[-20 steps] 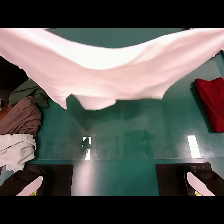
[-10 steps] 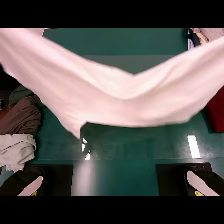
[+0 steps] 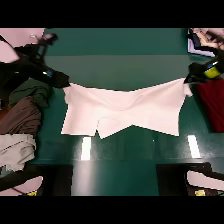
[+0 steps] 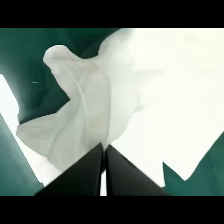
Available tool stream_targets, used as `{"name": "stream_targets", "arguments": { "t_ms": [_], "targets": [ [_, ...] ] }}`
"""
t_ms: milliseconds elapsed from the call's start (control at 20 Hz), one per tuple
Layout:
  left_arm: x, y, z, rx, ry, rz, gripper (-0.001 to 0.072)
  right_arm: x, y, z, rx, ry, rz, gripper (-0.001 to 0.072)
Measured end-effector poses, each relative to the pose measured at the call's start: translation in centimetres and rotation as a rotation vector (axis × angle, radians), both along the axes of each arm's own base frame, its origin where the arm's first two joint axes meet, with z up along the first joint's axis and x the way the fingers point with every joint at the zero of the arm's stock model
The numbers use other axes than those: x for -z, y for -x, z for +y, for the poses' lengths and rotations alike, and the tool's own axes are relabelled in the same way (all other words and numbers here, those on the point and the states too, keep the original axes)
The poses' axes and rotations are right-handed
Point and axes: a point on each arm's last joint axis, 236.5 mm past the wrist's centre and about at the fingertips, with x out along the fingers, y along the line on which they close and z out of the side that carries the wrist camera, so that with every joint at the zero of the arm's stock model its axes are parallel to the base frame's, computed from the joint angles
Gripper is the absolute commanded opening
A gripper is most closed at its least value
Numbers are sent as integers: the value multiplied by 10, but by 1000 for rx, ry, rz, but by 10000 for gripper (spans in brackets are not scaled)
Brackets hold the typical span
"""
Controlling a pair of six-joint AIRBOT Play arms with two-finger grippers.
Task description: Fold the shirts.
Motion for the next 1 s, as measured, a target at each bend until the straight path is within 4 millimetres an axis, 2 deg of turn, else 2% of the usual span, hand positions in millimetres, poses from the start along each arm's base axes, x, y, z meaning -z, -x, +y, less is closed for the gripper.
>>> {"name": "stream_targets", "arguments": {
  "t_ms": [50,150,200,300,350,400,450,600,700,850,1000],
  "targets": [
    [18,-10,0,-16,2,23,383,16,-5,-1,9,-4,17,14],
    [41,-29,10,-61,3,39,384,37,-15,-1,31,-12,18,15],
    [45,-38,19,-86,5,40,384,43,-23,-3,45,-10,-1,15],
    [42,-56,42,-153,24,19,384,45,-41,-7,72,-5,-63,37],
    [38,-64,56,-191,40,12,384,42,-50,-8,83,-1,-98,221],
    [33,-69,69,-223,62,9,384,38,-59,-10,94,2,-136,480],
    [29,-71,80,-250,89,13,384,32,-66,-12,100,5,-167,508],
    [28,-65,107,-292,135,57,385,11,-82,-14,109,11,-244,507],
    [42,-52,115,-293,149,120,384,-2,-86,-14,106,13,-271,507],
    [78,-23,107,-246,170,231,385,-6,-77,-12,85,11,-241,506],
    [114,7,89,-186,225,320,386,-4,-64,-8,54,11,-188,506]
  ]
}}
